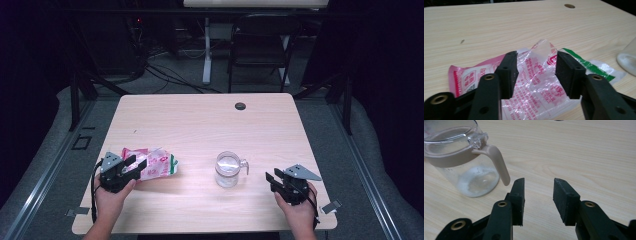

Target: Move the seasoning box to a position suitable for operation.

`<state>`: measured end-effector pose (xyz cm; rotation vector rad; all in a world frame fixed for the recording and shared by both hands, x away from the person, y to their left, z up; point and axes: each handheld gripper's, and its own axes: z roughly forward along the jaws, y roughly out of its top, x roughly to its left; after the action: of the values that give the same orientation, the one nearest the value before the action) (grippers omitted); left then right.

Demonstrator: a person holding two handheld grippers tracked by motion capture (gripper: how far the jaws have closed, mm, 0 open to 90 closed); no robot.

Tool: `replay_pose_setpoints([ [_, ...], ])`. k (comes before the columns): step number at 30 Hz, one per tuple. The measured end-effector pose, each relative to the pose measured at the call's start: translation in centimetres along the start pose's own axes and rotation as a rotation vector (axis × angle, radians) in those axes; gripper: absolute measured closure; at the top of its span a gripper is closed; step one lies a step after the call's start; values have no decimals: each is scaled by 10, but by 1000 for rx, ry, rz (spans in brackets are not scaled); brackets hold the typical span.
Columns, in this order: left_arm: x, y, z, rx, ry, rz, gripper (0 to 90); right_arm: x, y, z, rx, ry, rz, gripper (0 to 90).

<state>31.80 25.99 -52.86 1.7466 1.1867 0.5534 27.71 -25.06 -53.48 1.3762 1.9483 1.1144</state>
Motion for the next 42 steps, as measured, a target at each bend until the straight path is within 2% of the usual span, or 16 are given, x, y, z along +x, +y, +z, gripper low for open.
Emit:
replay_pose_setpoints([
  [2, 3, 2, 3, -6, -22, -25, 569, -2, -1, 1, 1, 1, 2, 618],
  [4, 3, 2, 3, -8, -22, -30, 583, -3, -1, 2, 7, 0, -1, 621],
  [9, 0, -1, 1, 21, -14, 7, 587, -3, 1, 4, 12, 14, -9, 640],
  [13, -3, -3, -3, 29, -27, 29, 597, 3, 3, 7, 16, 19, -34, 647],
  [16, -3, -5, -6, 26, -15, 45, 610, 5, 2, 6, 19, 36, -30, 647],
  [20, 1, -5, -7, -1, -15, 23, 608, 8, 3, 8, 13, 46, -37, 652],
  [24, 4, -5, -4, 16, -29, -4, 604, 9, 4, 11, 9, 48, -48, 654],
  [32, 4, -5, -4, 28, -7, -1, 603, 12, 2, 12, 24, 64, -63, 652],
  [40, 4, -5, -3, 28, -9, -5, 594, 17, 3, 14, 20, 88, -79, 594],
  [42, 4, -5, -4, 26, -5, -4, 585, 18, 2, 16, 3, 91, -82, 559],
])
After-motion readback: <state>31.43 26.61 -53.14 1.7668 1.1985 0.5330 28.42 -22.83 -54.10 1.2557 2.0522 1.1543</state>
